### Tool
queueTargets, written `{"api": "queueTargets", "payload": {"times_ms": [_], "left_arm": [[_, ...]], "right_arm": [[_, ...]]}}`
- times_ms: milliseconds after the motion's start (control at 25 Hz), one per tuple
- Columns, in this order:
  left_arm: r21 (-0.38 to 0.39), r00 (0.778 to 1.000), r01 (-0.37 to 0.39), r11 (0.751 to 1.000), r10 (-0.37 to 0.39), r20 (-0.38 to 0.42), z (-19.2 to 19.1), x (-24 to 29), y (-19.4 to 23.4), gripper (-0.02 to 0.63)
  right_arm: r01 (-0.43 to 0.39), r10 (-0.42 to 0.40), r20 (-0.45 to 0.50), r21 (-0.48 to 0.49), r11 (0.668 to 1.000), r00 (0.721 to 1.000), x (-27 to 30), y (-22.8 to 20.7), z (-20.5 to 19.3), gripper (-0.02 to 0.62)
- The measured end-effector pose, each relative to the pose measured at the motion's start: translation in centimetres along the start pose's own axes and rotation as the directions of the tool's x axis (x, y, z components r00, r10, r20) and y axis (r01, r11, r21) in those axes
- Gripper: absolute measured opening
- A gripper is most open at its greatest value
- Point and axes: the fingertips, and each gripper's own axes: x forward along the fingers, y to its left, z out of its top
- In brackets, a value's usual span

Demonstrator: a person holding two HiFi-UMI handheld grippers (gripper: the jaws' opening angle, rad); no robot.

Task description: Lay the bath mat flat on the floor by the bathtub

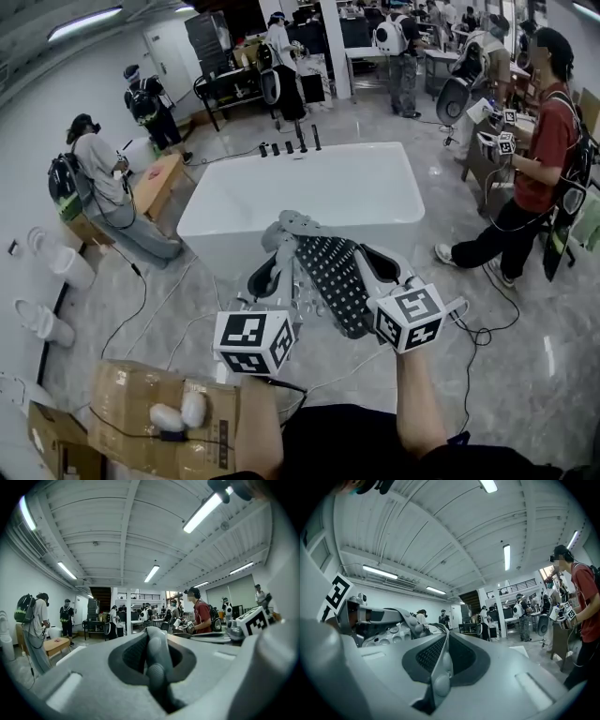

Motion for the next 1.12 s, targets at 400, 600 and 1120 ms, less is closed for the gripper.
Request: {"api": "queueTargets", "payload": {"times_ms": [400,600,1120], "left_arm": [[0.015,0.999,0.032,0.999,-0.032,0.013,1.0,-1.3,-1.7,0.017],[0.004,0.999,0.041,0.999,-0.041,0.033,1.2,-0.6,-0.5,0.017],[-0.076,1.000,0.028,0.997,-0.029,-0.008,-1.0,2.0,5.7,0.017]], "right_arm": [[0.030,-0.030,0.023,-0.007,1.000,0.999,-2.6,0.2,1.2,0.023],[0.028,-0.027,0.024,-0.026,0.999,0.999,-1.2,0.7,1.3,0.023],[0.023,-0.024,-0.045,-0.012,1.000,0.999,4.2,1.5,-0.7,0.023]]}}
